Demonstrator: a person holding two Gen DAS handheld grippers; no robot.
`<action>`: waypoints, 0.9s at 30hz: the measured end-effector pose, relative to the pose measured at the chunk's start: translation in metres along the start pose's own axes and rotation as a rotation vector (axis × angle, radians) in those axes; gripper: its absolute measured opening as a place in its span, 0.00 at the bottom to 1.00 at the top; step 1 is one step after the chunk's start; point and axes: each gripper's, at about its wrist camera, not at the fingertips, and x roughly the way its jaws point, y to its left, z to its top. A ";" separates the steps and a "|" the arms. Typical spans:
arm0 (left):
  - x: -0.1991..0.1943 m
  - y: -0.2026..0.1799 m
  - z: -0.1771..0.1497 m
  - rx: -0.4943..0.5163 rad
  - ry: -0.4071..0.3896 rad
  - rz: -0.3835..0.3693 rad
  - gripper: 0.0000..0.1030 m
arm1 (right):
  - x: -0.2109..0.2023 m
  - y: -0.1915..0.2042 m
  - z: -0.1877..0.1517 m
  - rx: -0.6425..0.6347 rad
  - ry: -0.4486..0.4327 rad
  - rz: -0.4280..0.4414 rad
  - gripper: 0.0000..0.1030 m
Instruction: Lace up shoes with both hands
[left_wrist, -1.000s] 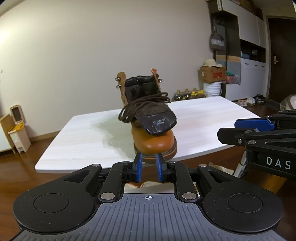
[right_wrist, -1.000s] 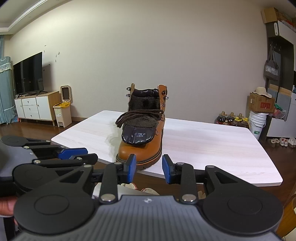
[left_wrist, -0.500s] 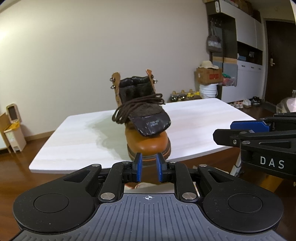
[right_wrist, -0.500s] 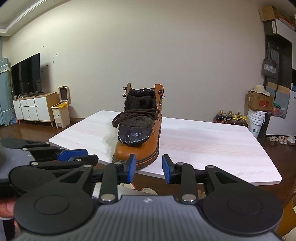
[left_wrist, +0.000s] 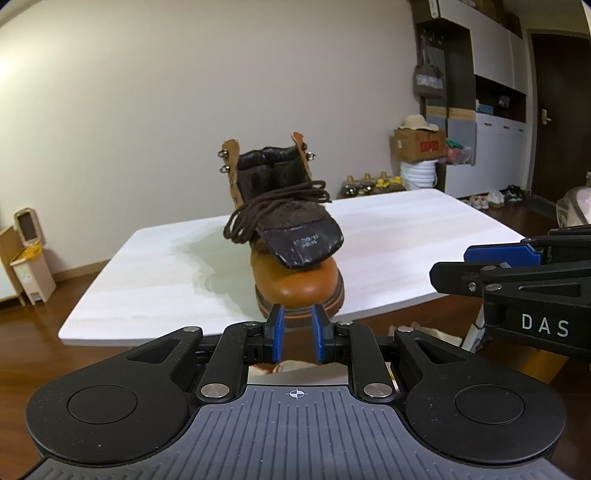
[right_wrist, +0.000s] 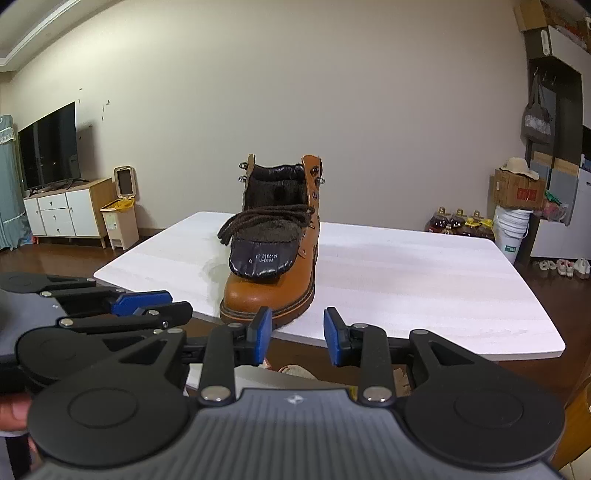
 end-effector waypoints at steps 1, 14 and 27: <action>0.001 0.000 0.000 0.003 0.001 -0.002 0.18 | 0.001 -0.001 0.000 0.002 0.005 0.001 0.33; 0.021 0.005 -0.003 0.007 0.041 -0.009 0.18 | 0.024 -0.007 -0.003 0.024 0.057 0.016 0.33; 0.054 0.022 -0.001 -0.033 0.079 -0.051 0.17 | 0.065 -0.012 0.007 0.029 0.122 0.109 0.33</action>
